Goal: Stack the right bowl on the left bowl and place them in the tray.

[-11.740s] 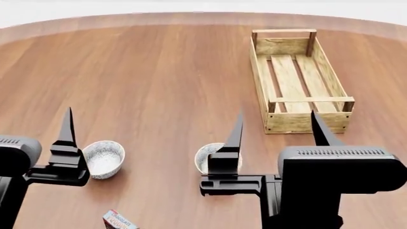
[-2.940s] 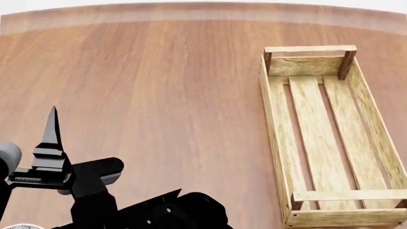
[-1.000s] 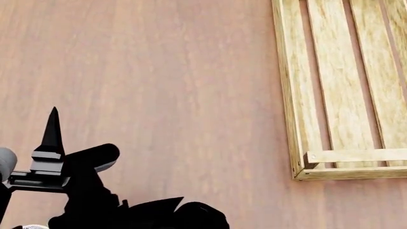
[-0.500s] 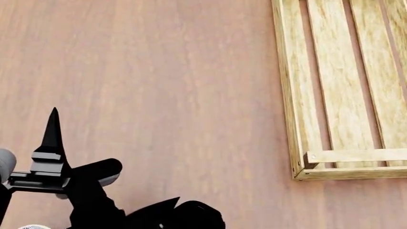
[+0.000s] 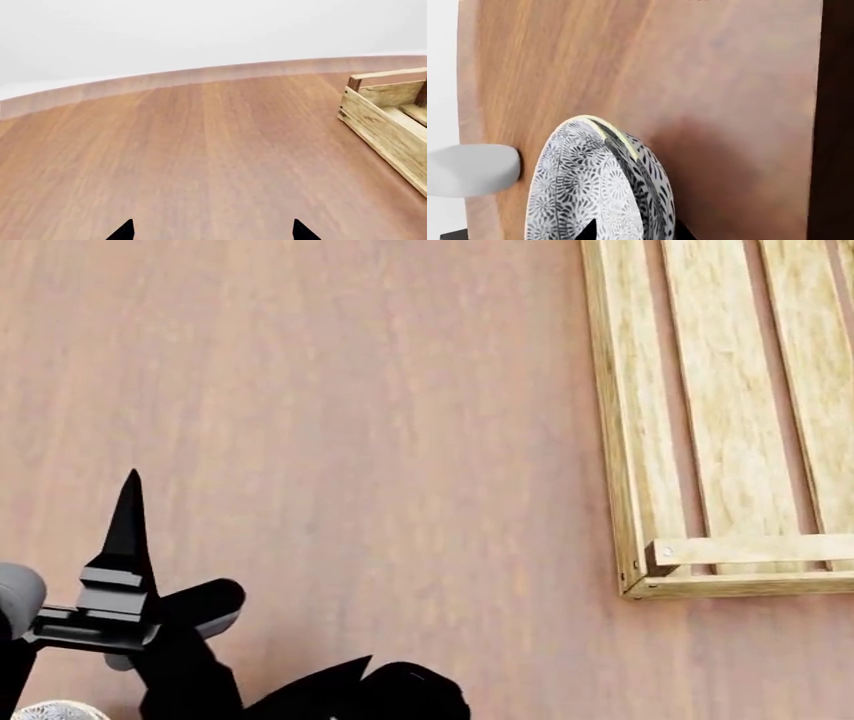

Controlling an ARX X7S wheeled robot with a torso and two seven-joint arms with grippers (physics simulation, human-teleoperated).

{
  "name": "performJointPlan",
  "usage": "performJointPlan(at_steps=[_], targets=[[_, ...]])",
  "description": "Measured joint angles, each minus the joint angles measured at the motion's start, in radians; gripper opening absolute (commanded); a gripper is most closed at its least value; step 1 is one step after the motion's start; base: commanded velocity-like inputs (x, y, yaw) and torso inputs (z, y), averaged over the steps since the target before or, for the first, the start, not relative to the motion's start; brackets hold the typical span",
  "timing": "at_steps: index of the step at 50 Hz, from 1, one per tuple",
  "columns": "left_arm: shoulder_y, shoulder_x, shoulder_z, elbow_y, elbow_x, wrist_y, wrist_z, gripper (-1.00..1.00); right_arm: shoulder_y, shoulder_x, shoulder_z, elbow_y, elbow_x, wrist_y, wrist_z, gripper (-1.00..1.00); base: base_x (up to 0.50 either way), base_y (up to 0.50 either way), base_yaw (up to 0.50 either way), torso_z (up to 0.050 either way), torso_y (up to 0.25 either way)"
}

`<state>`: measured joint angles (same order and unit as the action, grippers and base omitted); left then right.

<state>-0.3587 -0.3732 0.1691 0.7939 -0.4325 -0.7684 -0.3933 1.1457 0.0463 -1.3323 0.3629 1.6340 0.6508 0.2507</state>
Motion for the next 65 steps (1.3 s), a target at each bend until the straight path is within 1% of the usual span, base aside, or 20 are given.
performJointPlan(at_steps=[19, 37, 47, 53, 65], targets=[[0.011, -0.007, 0.003, 0.002, -0.003, 0.023, 0.002, 1.00, -0.006, 0.012, -0.021, -0.020, -0.034, -0.013, 0.007, -1.00, 0.00, 0.00, 0.00, 0.000, 0.000], [0.010, -0.004, -0.014, 0.000, -0.034, 0.020, 0.000, 1.00, -0.009, 0.016, -0.029, -0.020, -0.037, -0.023, 0.015, -1.00, 0.00, 0.00, 0.00, -0.006, 0.242], [0.007, -0.009, -0.010, 0.005, -0.031, 0.022, -0.007, 1.00, -0.004, 0.017, -0.026, -0.019, -0.025, -0.027, 0.022, -1.00, 0.00, 0.00, 0.00, 0.000, 0.012], [0.008, -0.011, -0.008, 0.006, -0.029, 0.025, -0.010, 1.00, 0.023, 0.017, -0.005, 0.027, 0.002, -0.027, 0.028, -1.00, 0.00, 0.00, 0.00, 0.000, 0.000], [0.011, -0.014, -0.003, 0.003, -0.027, 0.034, -0.012, 1.00, 0.117, 0.008, 0.042, 0.213, 0.037, -0.027, -0.007, -1.00, 0.00, 0.00, 0.00, 0.000, 0.000]])
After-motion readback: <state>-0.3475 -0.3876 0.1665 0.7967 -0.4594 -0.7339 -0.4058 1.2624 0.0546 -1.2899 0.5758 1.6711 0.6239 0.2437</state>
